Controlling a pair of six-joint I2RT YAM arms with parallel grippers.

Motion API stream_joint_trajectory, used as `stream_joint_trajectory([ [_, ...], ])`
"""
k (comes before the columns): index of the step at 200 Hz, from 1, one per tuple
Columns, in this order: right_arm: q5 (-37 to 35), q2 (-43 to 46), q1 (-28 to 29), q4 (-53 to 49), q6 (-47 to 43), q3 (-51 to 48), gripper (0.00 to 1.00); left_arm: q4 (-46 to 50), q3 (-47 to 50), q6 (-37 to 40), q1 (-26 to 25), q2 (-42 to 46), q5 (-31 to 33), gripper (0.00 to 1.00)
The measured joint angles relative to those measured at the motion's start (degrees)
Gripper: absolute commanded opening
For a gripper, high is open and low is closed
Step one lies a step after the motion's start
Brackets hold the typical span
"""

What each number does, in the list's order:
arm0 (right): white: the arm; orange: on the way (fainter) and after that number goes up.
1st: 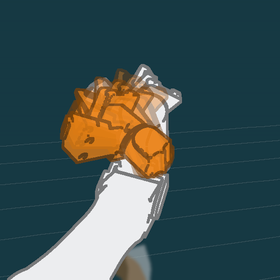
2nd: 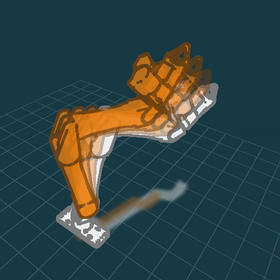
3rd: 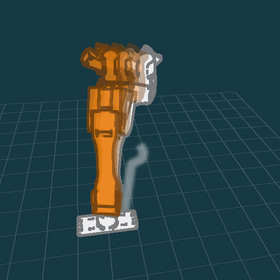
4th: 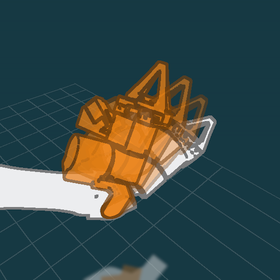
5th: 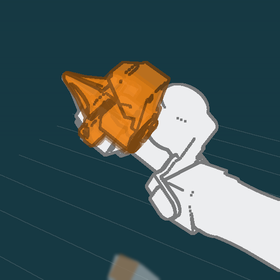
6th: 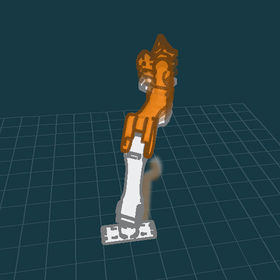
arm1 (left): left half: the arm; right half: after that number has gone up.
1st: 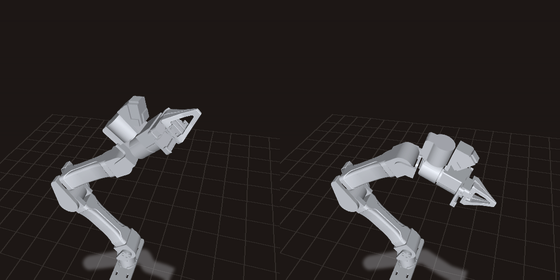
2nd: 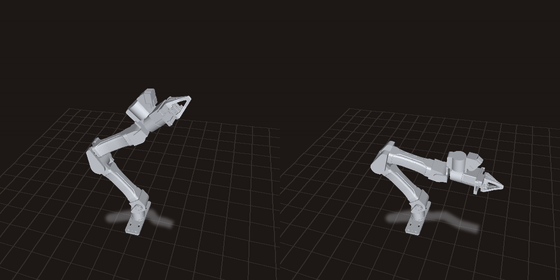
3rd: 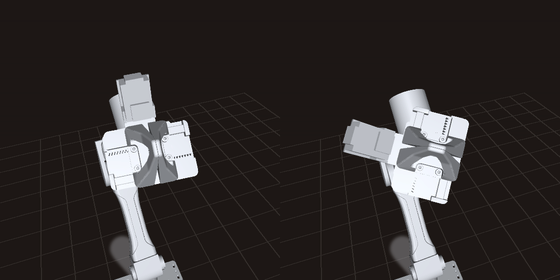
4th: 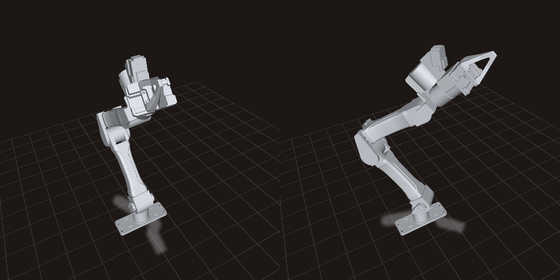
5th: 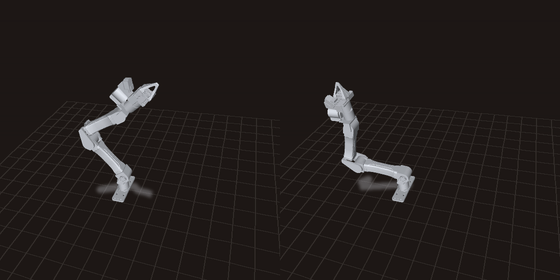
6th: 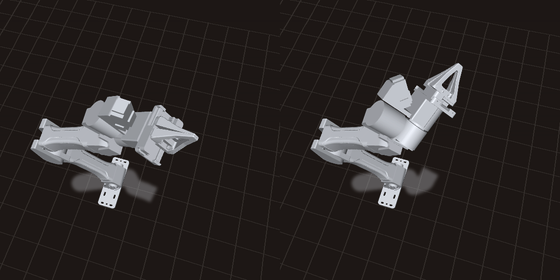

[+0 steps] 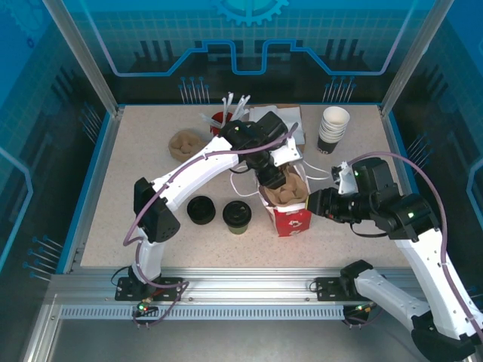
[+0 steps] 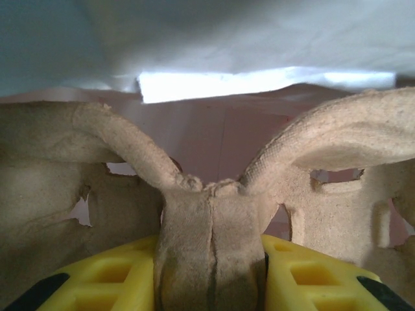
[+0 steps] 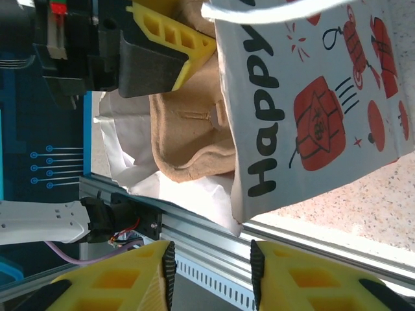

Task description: Pack the takeout coffee

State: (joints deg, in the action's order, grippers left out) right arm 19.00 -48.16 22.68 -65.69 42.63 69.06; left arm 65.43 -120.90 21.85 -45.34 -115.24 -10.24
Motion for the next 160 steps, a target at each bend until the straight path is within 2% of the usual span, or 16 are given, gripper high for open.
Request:
stream_joint_trajectory([
  [32, 1.7, 1.3, 0.0, 2.6, 2.2, -3.3, 0.44, 0.4, -0.6, -2.9, 0.0, 0.0, 0.5, 0.37],
  [77, 2.5, 3.9, 0.0, 5.4, 4.4, -7.4, 0.44, 0.4, -0.6, -7.5, 0.0, 0.0, 1.2, 0.37],
  [139, 2.1, 3.5, 0.0, 10.5, 5.7, -9.2, 0.40, 0.8, -1.3, -9.9, 0.0, 0.0, 1.5, 0.37],
  [160, 2.1, 3.6, 0.0, 13.8, 6.3, -10.4, 0.35, 1.0, -1.7, -9.9, 0.0, 0.0, 1.5, 0.37],
])
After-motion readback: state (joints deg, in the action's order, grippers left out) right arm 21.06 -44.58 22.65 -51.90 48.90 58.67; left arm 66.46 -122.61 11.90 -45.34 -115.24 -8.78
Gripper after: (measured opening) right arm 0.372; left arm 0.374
